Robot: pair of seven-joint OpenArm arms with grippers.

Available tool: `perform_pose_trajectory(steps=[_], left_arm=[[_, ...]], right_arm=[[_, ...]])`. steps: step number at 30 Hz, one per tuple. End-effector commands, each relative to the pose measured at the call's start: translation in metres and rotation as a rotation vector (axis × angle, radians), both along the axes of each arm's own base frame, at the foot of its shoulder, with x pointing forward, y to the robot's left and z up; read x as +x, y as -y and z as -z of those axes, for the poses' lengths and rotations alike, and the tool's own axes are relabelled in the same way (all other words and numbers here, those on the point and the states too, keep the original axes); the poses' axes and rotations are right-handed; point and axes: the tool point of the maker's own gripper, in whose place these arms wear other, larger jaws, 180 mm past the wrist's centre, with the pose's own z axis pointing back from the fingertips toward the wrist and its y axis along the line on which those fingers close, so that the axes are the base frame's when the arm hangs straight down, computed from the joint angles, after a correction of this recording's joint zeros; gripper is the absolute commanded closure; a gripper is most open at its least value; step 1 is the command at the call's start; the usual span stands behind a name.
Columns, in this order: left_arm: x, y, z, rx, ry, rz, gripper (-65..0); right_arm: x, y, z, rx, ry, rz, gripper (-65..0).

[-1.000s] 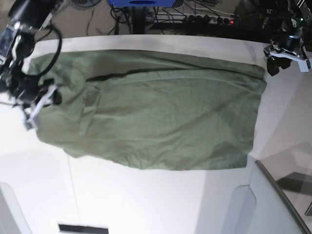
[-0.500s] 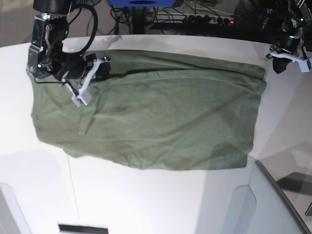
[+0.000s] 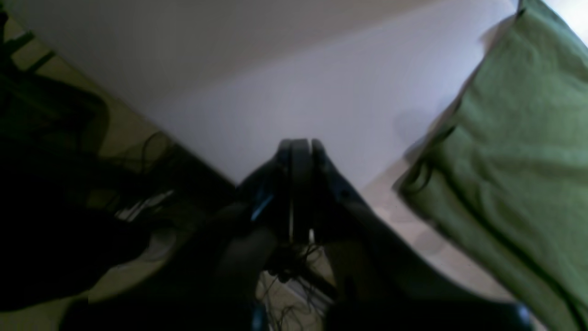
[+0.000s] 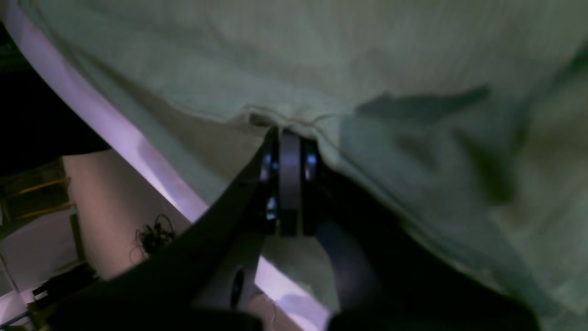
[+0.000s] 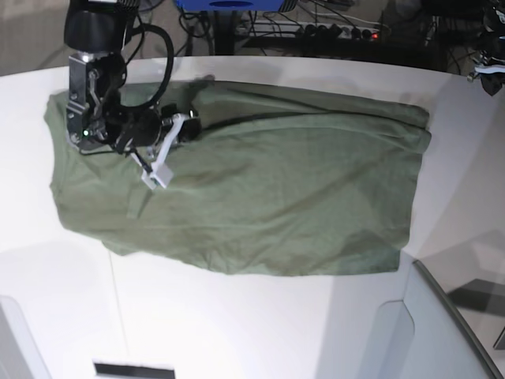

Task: Layout the t-shirt on the table in an organized manner, then fold the t-shirt properly
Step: 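Move the right gripper inward over the shirt and grasp the fabric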

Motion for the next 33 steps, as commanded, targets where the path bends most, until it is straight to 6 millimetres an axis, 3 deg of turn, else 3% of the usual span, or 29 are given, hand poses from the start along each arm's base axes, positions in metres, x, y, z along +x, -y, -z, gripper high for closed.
perform_pose_trajectory(steps=[1,5,9,13,19,21,26,31,33], left_arm=[[0.006,-0.007,-0.014,0.034,0.038,0.01,0.0],[0.005,-0.007,-0.014,0.033,0.037,0.009,0.0],[0.004,-0.007,-0.014,0.034,0.037,0.008,0.0],[0.004,-0.006,-0.013,0.031,0.036,0.009,0.0],[0.007,0.002,-0.016,0.03,0.053,0.015,0.0],[0.015,0.016,-0.017,0.012,0.073,0.028,0.0],[0.043,0.05,0.01,-0.112,0.094,0.044,0.0],[0.068,0.064,0.035,-0.219,0.14,0.001,0.0],[0.075,0.072,0.039,-0.247,0.158,-0.008,-9.2]], right_arm=[[0.017,-0.002,-0.012,0.019,0.054,0.009,-0.3],[0.039,0.001,-0.022,0.025,0.112,0.028,-0.2],[0.047,0.001,-0.025,0.043,0.138,0.065,-0.2],[0.055,0.018,-0.026,0.039,0.163,0.144,-0.2],[0.064,0.041,-0.064,-0.027,0.355,0.145,0.0],[0.059,0.041,-0.074,-0.05,0.406,0.104,0.0],[0.05,0.039,-0.078,-0.051,0.439,0.088,0.0],[0.042,0.041,-0.074,-0.056,0.427,0.085,0.0],[0.041,0.046,-0.073,-0.069,0.426,0.078,0.0]])
